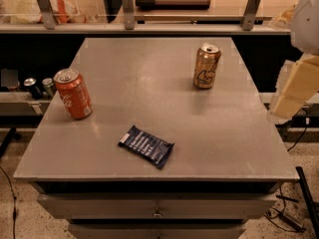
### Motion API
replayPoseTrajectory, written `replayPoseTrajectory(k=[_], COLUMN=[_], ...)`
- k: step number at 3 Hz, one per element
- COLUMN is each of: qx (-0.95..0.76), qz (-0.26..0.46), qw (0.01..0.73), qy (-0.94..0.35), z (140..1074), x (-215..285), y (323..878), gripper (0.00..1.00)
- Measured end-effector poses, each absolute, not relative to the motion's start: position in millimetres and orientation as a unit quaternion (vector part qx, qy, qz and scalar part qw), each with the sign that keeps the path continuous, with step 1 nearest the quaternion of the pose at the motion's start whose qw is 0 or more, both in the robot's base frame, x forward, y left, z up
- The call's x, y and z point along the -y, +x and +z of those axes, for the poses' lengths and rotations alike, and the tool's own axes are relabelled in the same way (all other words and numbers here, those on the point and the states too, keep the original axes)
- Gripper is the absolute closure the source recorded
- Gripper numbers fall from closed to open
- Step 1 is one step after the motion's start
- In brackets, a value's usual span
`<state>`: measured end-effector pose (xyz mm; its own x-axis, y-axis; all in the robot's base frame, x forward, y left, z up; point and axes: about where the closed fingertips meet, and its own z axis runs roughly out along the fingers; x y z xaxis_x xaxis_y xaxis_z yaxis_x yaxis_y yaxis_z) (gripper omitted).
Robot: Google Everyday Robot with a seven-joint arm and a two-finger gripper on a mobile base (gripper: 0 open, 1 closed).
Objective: Pick rxbar blueberry
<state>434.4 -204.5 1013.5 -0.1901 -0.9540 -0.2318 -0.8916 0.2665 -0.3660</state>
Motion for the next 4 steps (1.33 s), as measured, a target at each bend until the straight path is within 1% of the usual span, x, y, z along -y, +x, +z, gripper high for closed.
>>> replayPoseTrajectory(k=[2,3,4], qx=[-0.768,-0.775,-0.784], qz=[-0.072,-0.044,0.007], qw=[0.215,0.211,0.21], qy=[-0.599,-0.594,-0.584], z=[1018.3,1008.8,979.4], x=[204.1,184.0,149.3], y=[434.2,434.3,436.0], gripper=[0.0,0.0,0.0])
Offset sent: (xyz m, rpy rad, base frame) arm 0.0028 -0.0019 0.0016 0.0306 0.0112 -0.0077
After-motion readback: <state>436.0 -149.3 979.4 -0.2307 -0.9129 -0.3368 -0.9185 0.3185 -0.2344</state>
